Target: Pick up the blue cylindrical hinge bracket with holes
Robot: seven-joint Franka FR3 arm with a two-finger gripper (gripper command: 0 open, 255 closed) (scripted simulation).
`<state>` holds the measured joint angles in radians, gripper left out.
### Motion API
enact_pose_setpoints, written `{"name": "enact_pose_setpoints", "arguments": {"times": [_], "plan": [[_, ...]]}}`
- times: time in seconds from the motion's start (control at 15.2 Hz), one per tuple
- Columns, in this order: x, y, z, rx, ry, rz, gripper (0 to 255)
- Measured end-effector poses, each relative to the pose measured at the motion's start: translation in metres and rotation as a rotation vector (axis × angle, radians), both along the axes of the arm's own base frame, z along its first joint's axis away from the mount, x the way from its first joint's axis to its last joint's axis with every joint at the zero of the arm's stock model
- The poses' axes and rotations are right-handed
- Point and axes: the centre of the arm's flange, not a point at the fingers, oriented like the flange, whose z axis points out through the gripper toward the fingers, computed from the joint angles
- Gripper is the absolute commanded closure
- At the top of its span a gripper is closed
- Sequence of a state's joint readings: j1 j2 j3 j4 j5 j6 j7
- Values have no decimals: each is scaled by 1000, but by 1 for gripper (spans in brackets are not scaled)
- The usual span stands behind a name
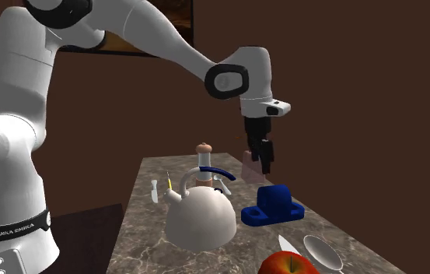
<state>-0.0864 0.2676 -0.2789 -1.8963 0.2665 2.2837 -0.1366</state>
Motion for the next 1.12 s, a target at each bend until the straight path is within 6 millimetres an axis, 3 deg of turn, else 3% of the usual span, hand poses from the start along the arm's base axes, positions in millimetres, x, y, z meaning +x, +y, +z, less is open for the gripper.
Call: {"name": "enact_pose_setpoints", "arguments": {"times": [0.46,0.99,1.06,1.12], "plan": [[57,-42,-35,30,-59,-52,0],[61,-47,-74,33,-64,-56,0],[61,-47,-75,33,-64,-56,255],[61,-47,-75,32,-66,-56,255]]}}
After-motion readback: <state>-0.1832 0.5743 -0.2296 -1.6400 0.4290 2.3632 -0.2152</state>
